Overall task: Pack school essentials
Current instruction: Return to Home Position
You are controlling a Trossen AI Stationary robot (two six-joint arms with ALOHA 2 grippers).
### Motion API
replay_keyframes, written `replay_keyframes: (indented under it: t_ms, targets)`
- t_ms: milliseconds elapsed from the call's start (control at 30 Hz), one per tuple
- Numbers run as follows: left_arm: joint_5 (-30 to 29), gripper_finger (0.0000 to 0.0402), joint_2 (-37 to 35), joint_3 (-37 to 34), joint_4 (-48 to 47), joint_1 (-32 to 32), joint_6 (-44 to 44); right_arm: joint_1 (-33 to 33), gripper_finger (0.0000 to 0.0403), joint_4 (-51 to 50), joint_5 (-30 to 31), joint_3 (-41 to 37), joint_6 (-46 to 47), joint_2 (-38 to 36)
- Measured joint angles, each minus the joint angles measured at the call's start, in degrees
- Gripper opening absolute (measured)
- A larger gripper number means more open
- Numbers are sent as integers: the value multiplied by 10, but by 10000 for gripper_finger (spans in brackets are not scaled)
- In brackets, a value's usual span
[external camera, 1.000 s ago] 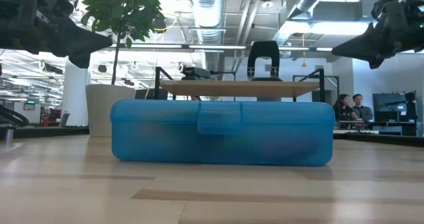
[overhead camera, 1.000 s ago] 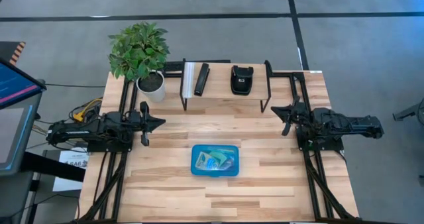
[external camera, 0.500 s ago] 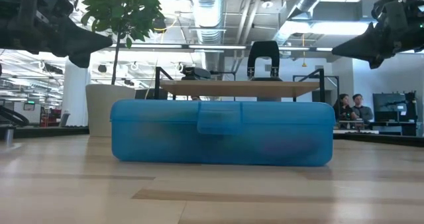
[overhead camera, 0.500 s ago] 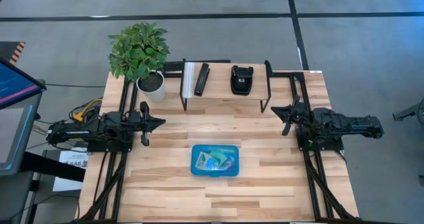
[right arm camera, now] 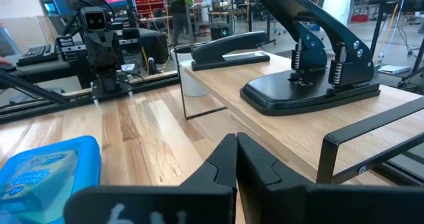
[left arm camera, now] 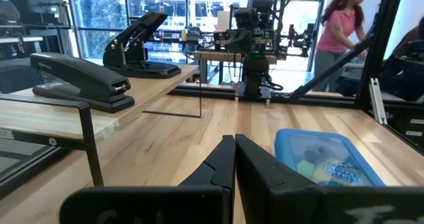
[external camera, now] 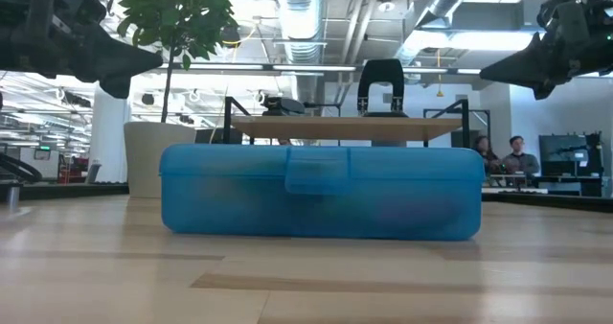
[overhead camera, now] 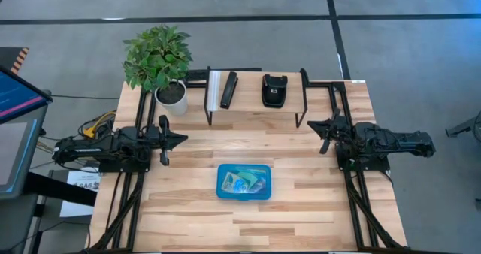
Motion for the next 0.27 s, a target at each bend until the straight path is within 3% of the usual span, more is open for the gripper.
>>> replay_keyframes:
  t_ms: [267]
  targets:
    - [0, 0, 0, 0, 0, 0, -1, 0, 22, 0, 0, 0, 0, 0]
